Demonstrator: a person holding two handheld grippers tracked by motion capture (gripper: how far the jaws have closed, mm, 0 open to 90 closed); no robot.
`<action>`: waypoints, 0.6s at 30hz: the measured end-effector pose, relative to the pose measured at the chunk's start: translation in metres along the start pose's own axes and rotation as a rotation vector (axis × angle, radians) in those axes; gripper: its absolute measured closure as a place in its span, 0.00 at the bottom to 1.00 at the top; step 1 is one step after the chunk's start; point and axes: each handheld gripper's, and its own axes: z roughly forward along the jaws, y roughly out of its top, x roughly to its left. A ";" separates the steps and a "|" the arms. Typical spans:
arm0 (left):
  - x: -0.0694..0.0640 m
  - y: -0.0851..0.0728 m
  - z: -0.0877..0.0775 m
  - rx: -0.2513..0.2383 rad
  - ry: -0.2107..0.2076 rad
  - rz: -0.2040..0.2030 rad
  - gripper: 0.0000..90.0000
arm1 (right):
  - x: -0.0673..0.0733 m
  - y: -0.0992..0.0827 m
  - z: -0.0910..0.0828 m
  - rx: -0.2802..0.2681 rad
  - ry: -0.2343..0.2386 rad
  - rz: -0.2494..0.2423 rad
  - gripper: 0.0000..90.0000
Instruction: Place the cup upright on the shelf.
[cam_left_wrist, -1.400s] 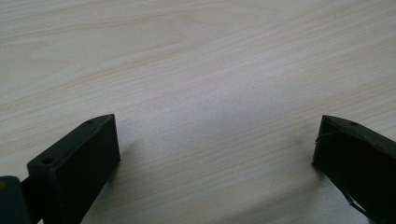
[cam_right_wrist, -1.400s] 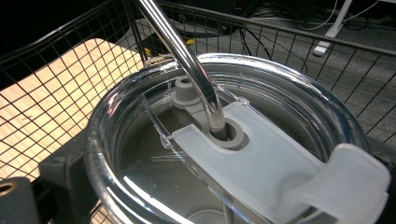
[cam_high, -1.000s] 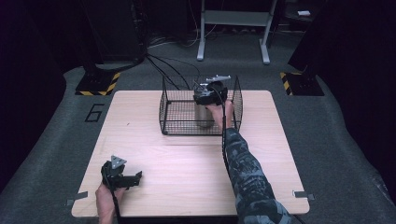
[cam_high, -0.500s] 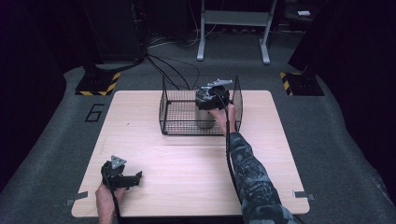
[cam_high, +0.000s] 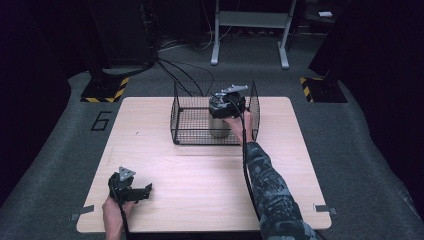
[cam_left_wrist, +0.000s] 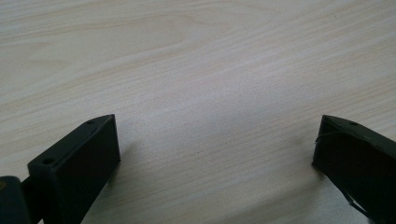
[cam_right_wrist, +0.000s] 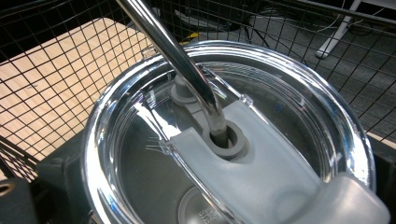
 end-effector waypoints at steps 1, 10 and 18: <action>0.000 0.000 0.000 0.000 0.000 -0.001 0.00 | 0.000 0.000 0.000 0.001 -0.001 -0.005 0.03; 0.000 0.000 0.000 -0.001 0.000 -0.001 0.00 | 0.001 0.002 -0.002 0.003 -0.010 -0.019 0.00; 0.000 0.000 0.000 0.000 0.000 -0.001 0.00 | -0.001 0.006 -0.014 0.008 0.009 -0.018 0.00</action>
